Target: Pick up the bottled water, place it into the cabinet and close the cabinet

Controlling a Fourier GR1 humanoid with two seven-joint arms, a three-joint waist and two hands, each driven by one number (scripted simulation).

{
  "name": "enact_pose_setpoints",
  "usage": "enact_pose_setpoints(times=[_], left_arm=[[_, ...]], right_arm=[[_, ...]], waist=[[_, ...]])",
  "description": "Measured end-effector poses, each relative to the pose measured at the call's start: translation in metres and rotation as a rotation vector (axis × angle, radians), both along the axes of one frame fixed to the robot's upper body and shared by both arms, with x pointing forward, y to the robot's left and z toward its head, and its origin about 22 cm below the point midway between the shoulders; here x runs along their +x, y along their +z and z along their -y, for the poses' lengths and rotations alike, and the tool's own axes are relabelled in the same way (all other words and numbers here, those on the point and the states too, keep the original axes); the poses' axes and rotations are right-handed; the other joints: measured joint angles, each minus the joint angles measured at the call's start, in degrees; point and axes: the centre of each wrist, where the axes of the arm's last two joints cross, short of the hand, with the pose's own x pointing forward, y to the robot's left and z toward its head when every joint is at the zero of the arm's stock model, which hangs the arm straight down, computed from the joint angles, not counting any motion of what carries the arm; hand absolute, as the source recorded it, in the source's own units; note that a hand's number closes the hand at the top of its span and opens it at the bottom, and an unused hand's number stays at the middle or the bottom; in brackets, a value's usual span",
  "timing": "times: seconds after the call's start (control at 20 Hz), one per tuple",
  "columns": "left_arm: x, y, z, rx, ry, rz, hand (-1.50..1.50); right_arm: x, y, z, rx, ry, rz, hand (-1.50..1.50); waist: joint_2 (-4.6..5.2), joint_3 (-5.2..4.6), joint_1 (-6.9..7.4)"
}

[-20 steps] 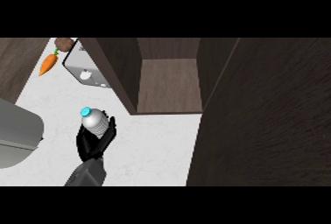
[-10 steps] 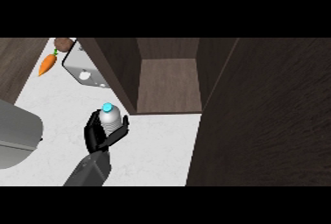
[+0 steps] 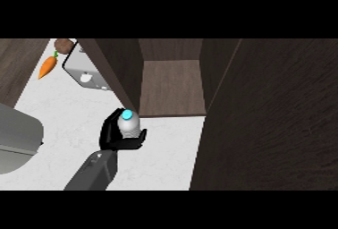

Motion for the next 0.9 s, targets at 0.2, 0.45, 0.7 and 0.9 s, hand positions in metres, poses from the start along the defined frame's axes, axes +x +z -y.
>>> enact_pose_setpoints(times=[0.2, 0.45, 0.7, 0.9], left_arm=[[0.008, 0.009, 0.005, -0.039, -0.108, -0.008, 1.50], [0.010, 0.014, 0.009, -0.065, -0.132, -0.042, 1.50], [0.008, 0.016, 0.009, -0.096, -0.092, -0.077, 1.50], [0.007, 0.018, 0.010, -0.089, -0.062, -0.095, 1.50]], right_arm=[[-0.001, 0.002, 0.013, -0.025, -0.044, 0.001, -1.50], [-0.001, 0.001, 0.027, -0.047, -0.073, 0.013, -1.50], [-0.002, -0.003, 0.037, -0.041, -0.093, 0.013, -1.50], [0.001, -0.007, 0.045, -0.038, -0.095, 0.012, -1.50]], waist=[[-0.07, 0.02, 0.52], [-0.08, 0.07, 0.52], [-0.16, 0.15, 0.08], [-0.17, 0.22, -0.10]])
